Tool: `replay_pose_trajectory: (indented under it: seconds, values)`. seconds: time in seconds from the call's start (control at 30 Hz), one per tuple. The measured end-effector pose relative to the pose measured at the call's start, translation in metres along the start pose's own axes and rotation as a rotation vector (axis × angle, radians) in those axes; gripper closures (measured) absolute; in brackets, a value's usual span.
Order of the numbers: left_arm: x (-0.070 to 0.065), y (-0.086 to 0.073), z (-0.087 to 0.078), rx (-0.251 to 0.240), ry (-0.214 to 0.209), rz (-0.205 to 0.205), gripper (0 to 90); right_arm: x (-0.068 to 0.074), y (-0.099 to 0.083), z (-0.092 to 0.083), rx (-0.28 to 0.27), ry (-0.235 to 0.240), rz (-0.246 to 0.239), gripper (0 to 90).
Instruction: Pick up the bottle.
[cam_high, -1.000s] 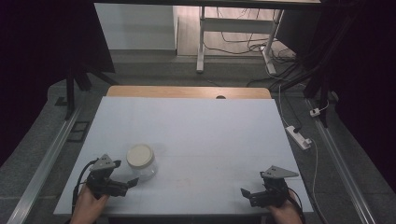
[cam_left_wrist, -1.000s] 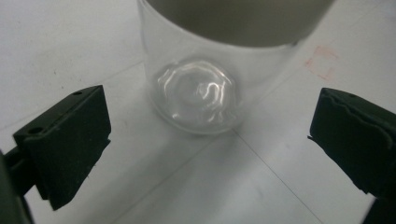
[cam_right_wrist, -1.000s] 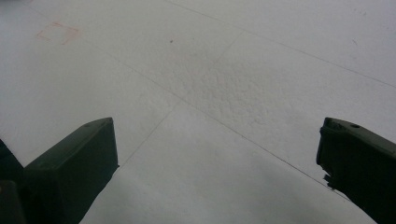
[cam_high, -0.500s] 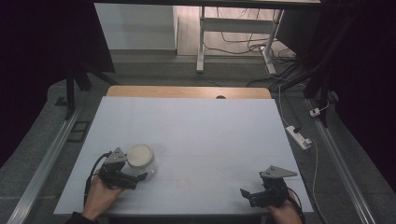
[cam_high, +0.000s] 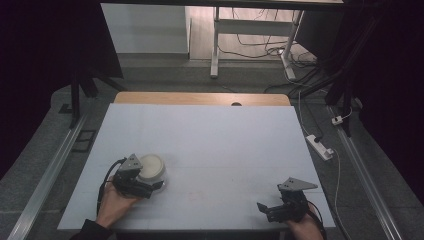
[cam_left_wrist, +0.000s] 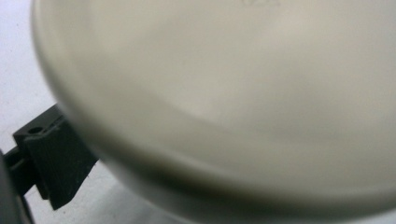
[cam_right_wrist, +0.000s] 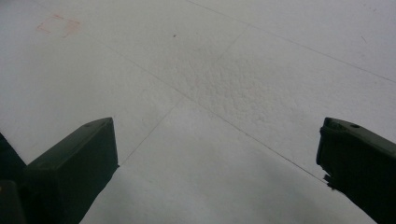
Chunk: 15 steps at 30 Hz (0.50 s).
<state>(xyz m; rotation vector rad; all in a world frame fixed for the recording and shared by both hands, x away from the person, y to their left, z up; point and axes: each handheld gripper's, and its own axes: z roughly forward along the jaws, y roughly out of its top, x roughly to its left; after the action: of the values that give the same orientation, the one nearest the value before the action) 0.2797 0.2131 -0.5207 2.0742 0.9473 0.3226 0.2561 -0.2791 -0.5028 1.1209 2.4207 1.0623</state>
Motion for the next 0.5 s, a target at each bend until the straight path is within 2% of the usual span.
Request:
replay_pose_trajectory:
  seconds: [0.13, 0.33, 0.5]
  values:
    - [-0.0002, 0.0008, -0.0004, -0.014, -0.003, 0.019, 5.3, 0.0002, 0.0, 0.0, 0.003, 0.003, -0.002, 0.0]
    - [-0.0013, -0.0002, -0.0004, -0.028, 0.007, 0.046, 6.8, 0.0006, 0.0, 0.0003, 0.003, 0.003, -0.007, 0.0]
    - [-0.0016, -0.0003, -0.0005, -0.029, 0.01, 0.048, 7.0, 0.0008, 0.0001, 0.0004, 0.002, 0.002, -0.007, 0.0]
